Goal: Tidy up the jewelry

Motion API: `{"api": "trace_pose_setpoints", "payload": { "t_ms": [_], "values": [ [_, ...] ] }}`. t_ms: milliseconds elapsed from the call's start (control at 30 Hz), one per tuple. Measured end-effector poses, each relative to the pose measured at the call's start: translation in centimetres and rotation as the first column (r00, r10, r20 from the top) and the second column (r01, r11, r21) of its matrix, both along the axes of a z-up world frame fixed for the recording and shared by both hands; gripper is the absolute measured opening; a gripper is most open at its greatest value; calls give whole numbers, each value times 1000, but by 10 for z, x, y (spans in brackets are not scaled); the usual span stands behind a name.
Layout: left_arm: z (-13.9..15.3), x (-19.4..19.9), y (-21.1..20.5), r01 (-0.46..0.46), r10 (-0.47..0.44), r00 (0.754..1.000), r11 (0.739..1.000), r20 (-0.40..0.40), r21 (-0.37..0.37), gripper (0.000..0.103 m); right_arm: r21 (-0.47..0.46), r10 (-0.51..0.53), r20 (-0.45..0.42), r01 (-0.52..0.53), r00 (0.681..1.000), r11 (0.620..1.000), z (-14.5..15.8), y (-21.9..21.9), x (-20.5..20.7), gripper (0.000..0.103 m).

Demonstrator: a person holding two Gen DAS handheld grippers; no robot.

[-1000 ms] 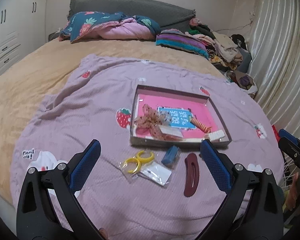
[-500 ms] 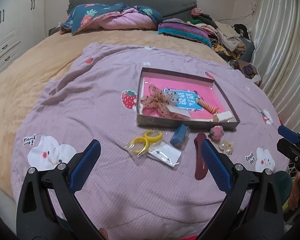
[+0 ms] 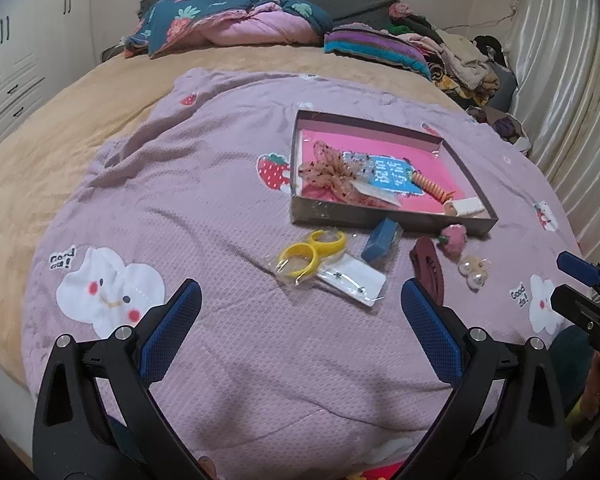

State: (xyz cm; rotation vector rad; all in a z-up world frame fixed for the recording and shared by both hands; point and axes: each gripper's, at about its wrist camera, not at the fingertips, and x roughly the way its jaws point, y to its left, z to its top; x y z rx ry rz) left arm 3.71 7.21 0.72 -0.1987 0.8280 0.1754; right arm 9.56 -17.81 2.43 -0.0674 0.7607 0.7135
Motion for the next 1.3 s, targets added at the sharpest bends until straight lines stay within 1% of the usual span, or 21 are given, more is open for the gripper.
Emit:
{"api": "trace_pose_setpoints", "payload": {
  "t_ms": [200,400,700,833,1033,1133,1300],
  "values": [
    [-20,6,13,-25,25,999,1000,-46,-4,93,-16,22,-30,-22,999,1000,-11,11,-1,87],
    [-32,15,17,-16,16,997,1000,-71,-1,93,-35,34,-54,-36,998,999,-23,21,2,87],
    [-49,43,16,28,-27,993,1000,-118,13,93,-74,51,-81,-57,995,996,-40,44,9,87],
    [-57,59,19,42,-42,990,999,-137,-3,93,-109,56,-100,-67,993,992,-53,56,15,87],
    [-68,76,19,77,-79,983,997,-164,-17,89,-135,43,-134,-61,990,989,-69,69,30,87],
    [-72,82,20,96,-99,981,995,-169,-25,86,-142,18,-172,-43,985,989,-79,74,43,79],
    [-79,95,25,118,-124,977,992,-176,-44,85,-123,-9,-236,-20,972,992,-92,82,60,73]
  ]
}}
